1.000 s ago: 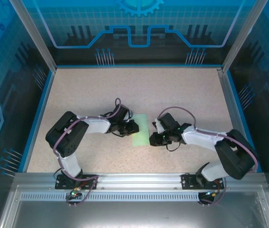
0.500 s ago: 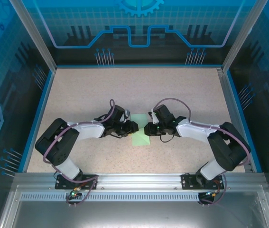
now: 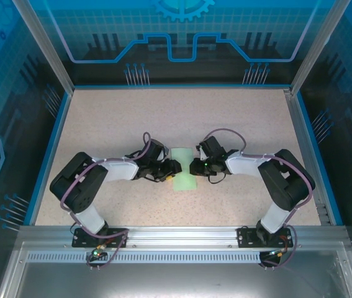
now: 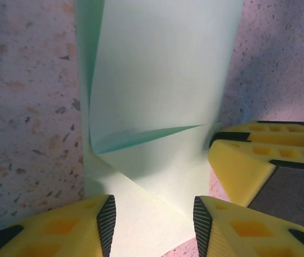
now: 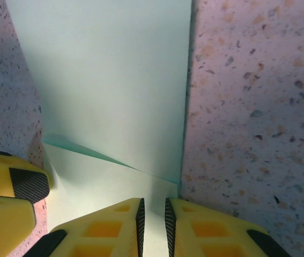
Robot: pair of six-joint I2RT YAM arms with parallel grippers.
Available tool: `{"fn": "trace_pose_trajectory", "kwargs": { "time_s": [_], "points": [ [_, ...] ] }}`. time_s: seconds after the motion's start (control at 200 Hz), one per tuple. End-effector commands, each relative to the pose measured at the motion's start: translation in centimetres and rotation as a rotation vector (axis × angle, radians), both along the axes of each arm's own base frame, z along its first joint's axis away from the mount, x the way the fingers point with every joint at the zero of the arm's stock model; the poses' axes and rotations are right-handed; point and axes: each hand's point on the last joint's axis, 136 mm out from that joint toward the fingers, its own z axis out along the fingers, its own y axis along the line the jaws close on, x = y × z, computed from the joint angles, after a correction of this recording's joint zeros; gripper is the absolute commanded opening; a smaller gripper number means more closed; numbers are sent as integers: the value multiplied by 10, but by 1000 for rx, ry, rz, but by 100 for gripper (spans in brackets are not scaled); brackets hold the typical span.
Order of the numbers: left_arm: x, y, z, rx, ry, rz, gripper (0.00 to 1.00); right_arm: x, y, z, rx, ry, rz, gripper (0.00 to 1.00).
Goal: Fold a paper plane with a square sheet of paper (pick it up from the middle)
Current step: Rotate the paper at the center of the table.
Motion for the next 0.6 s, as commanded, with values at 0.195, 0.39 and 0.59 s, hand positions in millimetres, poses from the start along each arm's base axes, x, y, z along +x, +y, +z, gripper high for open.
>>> {"fn": "trace_pose_trajectory", "kwargs": {
  "time_s": [0.195,0.39,0.59],
  "points": [
    [6,-9,4,-20,24,11,46,8,-3,-3,19,7,-42,21],
    [6,-7,5,-15,29,28,47,-1,1,3,63,31,-35,21],
    [-1,2,8,-3,30,52,47,-27,7,2,103,95,-31,21]
  ]
}}
